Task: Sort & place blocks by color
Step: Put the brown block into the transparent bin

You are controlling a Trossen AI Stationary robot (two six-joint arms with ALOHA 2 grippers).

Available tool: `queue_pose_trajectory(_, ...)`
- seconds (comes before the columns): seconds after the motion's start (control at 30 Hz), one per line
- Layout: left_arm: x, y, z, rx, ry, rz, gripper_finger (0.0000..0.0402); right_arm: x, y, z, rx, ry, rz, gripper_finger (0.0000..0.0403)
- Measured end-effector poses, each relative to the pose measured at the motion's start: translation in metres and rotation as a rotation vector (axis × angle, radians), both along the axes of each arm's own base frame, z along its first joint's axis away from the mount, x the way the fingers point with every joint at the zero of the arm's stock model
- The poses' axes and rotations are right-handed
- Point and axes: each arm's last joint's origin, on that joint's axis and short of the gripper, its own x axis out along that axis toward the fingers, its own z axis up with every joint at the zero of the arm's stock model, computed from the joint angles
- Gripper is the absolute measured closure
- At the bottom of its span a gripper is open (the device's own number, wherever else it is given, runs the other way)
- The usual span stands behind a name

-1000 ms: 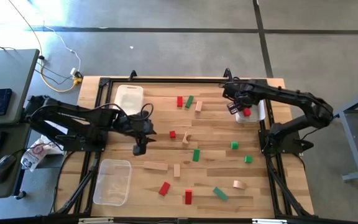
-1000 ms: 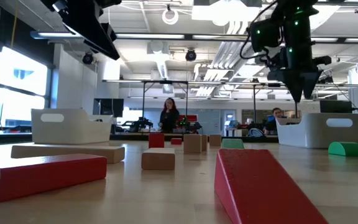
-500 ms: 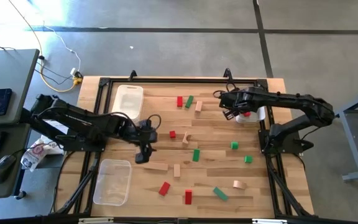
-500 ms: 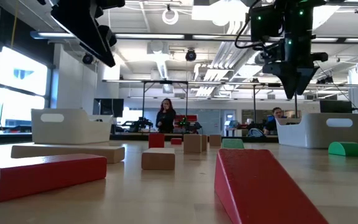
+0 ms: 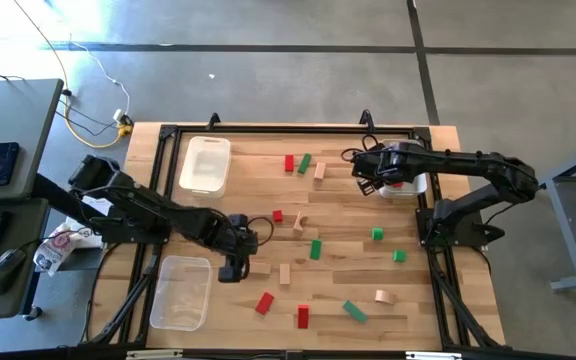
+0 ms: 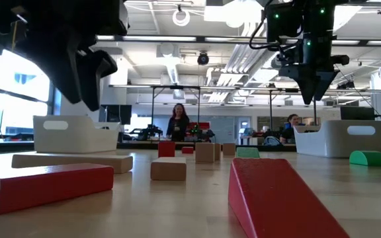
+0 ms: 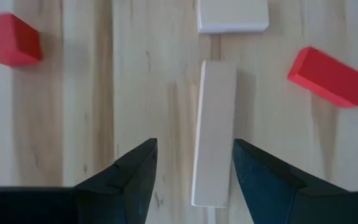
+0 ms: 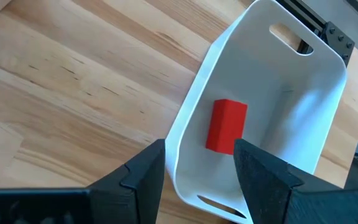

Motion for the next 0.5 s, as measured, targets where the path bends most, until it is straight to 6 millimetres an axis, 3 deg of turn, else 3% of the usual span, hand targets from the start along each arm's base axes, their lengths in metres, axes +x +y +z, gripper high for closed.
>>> queue_pose_trajectory(0.5,0.009,-0.015,-0.036,-0.013,0.123,-0.042,0.0204,0.0,0.0,0.0,-0.002,-0.009,-0.017,0.0224)
